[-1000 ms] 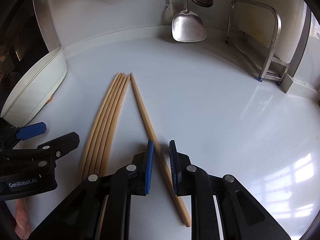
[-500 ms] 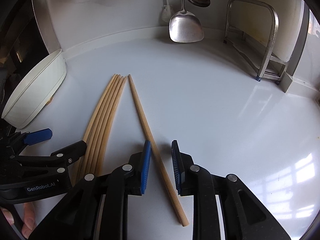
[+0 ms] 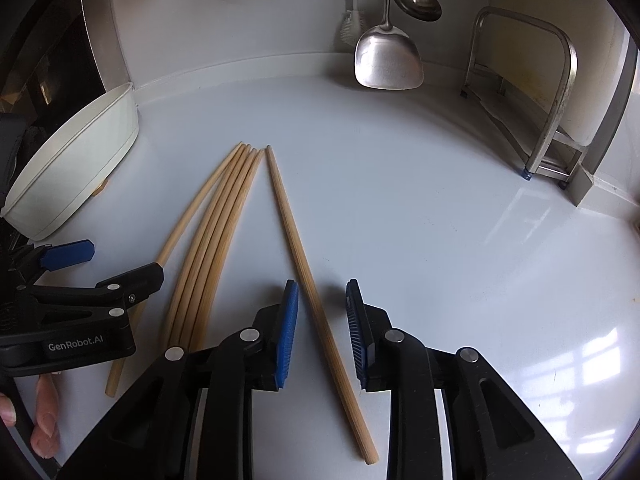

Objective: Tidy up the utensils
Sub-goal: 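Position both tools over the chopstick bundle, fingers around single chopsticks, then grasp a chopstick with the left tool while the right tool grasps another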

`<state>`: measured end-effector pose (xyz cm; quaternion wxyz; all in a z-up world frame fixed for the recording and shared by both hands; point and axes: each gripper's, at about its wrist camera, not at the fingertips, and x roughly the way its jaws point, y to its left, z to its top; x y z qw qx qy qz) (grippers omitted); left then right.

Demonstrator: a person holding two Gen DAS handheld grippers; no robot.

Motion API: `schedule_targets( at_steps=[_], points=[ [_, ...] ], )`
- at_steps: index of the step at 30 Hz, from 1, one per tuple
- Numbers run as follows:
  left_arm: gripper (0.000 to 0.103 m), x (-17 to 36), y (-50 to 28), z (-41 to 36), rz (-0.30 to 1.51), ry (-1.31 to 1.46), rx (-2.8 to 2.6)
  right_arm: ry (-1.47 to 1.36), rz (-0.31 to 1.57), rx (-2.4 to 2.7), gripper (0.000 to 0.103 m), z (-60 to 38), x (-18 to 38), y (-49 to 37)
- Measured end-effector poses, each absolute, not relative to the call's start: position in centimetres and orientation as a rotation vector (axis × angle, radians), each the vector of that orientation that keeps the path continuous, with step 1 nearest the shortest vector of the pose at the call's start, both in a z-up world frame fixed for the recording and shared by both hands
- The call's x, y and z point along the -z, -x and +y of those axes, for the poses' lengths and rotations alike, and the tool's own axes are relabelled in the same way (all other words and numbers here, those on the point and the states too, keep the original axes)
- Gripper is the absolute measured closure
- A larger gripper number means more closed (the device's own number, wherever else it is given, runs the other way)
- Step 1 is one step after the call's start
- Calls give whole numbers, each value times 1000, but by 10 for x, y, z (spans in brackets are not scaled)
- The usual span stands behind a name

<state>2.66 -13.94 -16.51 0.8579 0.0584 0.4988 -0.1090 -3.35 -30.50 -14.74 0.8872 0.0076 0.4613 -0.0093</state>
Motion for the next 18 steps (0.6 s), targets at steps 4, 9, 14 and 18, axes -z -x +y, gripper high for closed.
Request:
schedule_targets(
  at_steps=[4,9,14,18],
  points=[
    [7,165,-33,-141,1052,-123,228,29,961,-5,79,-300,148,29],
    [8,164,-39,-145,1049,-123,231,31,967,-13,79,-299,148,25],
    [9,165,-41,-148,1026,-125,241,30,966,-11,79,-300,149,25],
    [26,162,-37,-151,1007,-135,263,32,968,-10,79,-301,148,25]
  ],
)
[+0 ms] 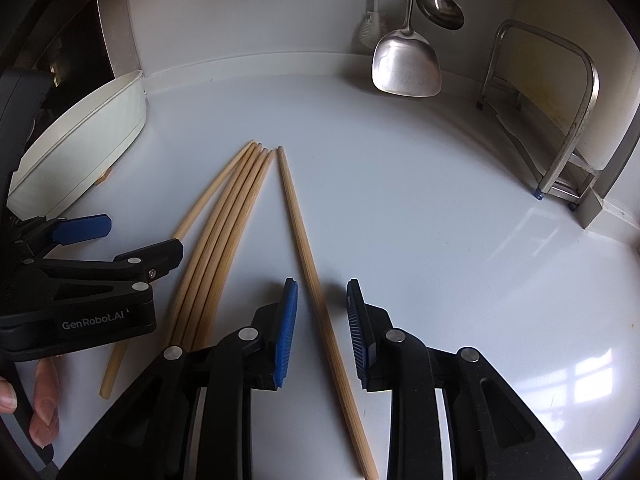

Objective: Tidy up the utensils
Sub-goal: 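Grasp a chopstick with the left tool while the right tool grasps another, then carry both chopsticks over the basin and open both tools to release them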

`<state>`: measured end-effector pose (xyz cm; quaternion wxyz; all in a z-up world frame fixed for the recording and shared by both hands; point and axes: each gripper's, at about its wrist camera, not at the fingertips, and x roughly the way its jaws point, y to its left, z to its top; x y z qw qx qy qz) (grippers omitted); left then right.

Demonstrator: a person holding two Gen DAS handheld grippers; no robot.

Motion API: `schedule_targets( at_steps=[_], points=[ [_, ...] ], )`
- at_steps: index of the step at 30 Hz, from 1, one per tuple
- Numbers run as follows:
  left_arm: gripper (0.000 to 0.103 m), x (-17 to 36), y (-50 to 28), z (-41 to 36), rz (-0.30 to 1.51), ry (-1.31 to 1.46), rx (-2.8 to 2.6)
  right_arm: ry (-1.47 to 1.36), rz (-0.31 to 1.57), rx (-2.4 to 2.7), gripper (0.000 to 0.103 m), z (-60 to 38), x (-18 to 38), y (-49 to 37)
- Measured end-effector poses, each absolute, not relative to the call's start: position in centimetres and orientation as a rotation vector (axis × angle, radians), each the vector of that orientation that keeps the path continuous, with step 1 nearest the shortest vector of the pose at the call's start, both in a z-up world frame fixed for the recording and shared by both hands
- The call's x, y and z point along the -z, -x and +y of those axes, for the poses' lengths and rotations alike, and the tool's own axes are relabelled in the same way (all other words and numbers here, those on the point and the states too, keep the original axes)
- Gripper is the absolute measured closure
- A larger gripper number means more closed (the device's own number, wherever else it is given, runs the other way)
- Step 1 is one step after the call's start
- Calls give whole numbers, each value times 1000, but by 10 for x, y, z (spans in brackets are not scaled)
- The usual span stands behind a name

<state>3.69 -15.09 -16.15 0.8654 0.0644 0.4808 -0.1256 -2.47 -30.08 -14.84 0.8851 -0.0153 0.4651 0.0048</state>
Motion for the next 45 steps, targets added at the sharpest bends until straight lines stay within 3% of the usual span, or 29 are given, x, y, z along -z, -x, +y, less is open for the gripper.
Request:
schedule_targets(
  at_steps=[6,10,24,37,45],
  points=[
    [68,157,-28,-158,985,-148,308,23,977,-10,79,-302,148,24],
    [96,156,-21,-166,978,-184,348,32,979,-4,94,-300,149,25],
    [96,134,-20,-143,1122,-96,370,-202,1039,-60,97,-320,116,32],
    [96,48,-4,-81,1022,-53,323,-147,1004,-159,97,-265,54,24],
    [96,21,-40,5,959,-39,249,-134,962,-204,97,-182,23,-22]
  ],
)
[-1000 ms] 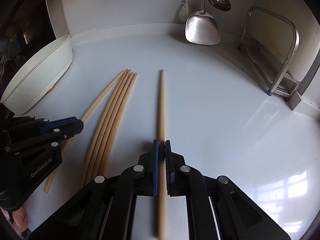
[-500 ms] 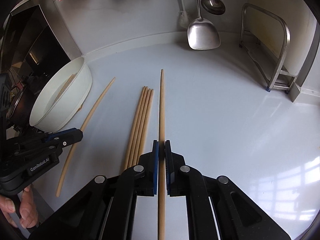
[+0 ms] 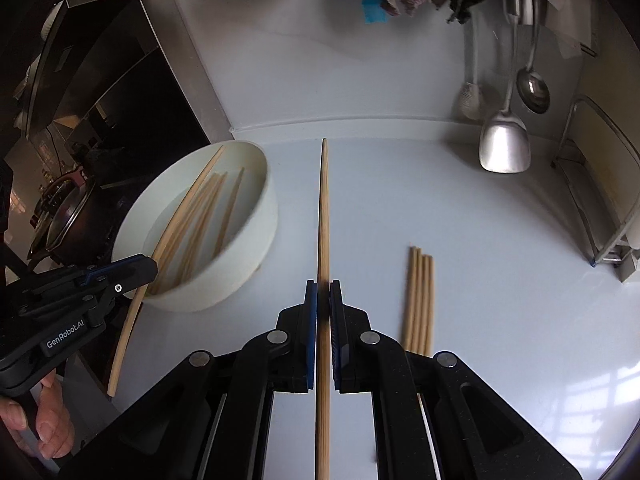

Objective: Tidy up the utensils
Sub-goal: 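Carry both chopsticks over the basin and open both tools to release them, then withdraw both open tools from the basin toward the remaining chopsticks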

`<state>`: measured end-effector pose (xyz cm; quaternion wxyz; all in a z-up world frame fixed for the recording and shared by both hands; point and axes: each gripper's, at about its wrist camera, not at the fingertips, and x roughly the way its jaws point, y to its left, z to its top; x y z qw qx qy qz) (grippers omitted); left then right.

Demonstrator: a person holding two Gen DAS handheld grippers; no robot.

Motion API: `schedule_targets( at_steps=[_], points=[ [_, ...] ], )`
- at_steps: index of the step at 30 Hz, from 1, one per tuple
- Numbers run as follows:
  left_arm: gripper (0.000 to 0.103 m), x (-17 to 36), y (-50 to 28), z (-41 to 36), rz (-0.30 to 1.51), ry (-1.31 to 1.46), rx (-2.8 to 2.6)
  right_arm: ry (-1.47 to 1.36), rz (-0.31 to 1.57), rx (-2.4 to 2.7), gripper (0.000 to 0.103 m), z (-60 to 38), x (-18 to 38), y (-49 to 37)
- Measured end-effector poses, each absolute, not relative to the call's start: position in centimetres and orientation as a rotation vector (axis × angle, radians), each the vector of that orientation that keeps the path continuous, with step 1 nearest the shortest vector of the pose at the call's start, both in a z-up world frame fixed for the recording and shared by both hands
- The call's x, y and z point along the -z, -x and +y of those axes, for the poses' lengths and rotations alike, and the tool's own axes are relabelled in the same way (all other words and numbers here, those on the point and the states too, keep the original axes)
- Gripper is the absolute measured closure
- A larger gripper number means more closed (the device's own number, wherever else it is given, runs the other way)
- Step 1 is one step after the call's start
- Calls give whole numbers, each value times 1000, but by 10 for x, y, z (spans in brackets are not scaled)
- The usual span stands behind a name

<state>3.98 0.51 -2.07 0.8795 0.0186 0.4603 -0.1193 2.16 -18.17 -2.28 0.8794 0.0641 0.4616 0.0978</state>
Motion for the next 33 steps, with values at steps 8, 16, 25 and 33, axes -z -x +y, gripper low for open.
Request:
schedule_targets(
  at_steps=[8,16,25,33],
  points=[
    [96,37,-92,92,999,-8,181,-124,987,-265,97,-85,28,-79],
    [96,64,-142,127,1059,-29,185,-154,1068,-262,97,-23,58,-131],
    [96,93,-179,131,1129,-53,226,-159,1157,-180,97,2,91,-159],
    [96,108,-192,131,1161,-56,246,-168,1205,-151,97,0,110,-171]
  ],
)
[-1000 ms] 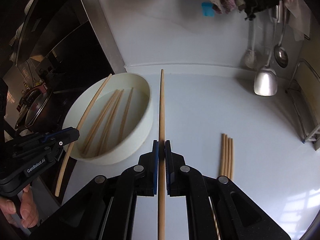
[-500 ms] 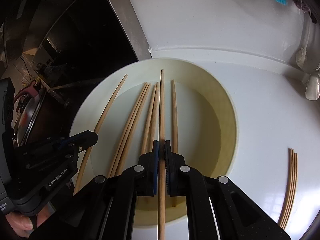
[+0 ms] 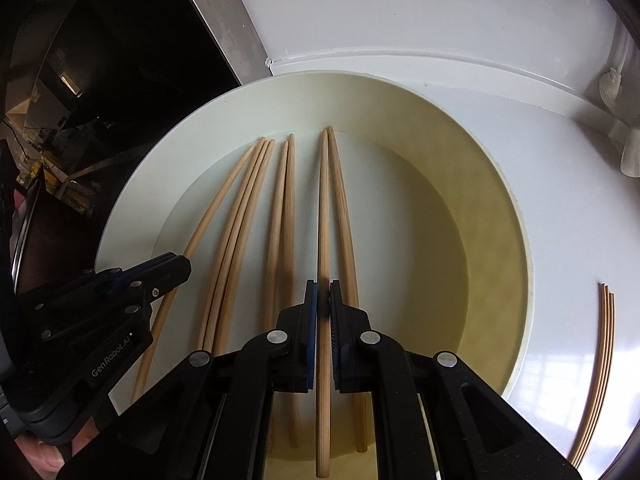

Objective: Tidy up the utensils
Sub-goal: 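Withdraw both open tools from the basin toward the remaining chopsticks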

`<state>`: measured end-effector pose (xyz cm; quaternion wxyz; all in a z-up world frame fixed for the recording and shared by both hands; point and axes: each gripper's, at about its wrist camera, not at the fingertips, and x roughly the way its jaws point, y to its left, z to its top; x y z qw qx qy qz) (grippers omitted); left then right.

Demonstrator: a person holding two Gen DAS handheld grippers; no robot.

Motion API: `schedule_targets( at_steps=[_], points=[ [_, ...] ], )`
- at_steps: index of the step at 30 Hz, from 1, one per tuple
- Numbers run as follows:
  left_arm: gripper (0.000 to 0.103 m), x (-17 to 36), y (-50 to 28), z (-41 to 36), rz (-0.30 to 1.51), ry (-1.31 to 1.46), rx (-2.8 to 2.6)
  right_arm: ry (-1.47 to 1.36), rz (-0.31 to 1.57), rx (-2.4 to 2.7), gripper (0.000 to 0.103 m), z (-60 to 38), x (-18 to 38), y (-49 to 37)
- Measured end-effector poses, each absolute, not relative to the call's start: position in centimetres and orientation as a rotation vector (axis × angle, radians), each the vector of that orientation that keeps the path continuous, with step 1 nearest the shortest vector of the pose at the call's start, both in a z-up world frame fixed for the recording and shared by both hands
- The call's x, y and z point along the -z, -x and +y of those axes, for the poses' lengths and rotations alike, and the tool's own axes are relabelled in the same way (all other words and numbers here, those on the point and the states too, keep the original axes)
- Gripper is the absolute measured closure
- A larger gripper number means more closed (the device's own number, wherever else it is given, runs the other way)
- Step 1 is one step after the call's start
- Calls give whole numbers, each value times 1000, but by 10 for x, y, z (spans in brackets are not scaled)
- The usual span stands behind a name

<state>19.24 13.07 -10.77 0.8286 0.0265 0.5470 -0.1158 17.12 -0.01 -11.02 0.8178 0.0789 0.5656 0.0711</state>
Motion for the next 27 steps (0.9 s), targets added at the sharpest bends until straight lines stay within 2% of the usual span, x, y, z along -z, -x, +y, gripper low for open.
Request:
schedule_targets(
  at_steps=[5,7,10,13,18,22,23,25,27],
  points=[
    [93,113,-197,132,1182,-49,245,-174,1213,-146,97,0,114,-177],
    [79,111,-197,134,1175,-42,246,-168,1215,-146,97,1,114,-178],
    [65,106,-197,136,1159,-41,241,-165,1211,-144,94,1,112,-178],
    [57,99,-194,138,1139,-42,240,-157,1192,-140,89,-1,104,-175],
    [56,92,-189,142,1130,-61,233,-158,1181,-128,88,-6,97,-168],
    [55,88,-181,145,1127,-63,233,-155,1170,-124,78,-8,92,-159],
    [53,87,-179,145,1125,-65,233,-154,1166,-124,78,-8,90,-155],
    [39,83,-173,146,1111,-66,229,-150,1158,-126,78,-8,86,-148],
    [38,78,-167,147,1094,-65,233,-144,1146,-126,77,-7,81,-140]
  ],
)
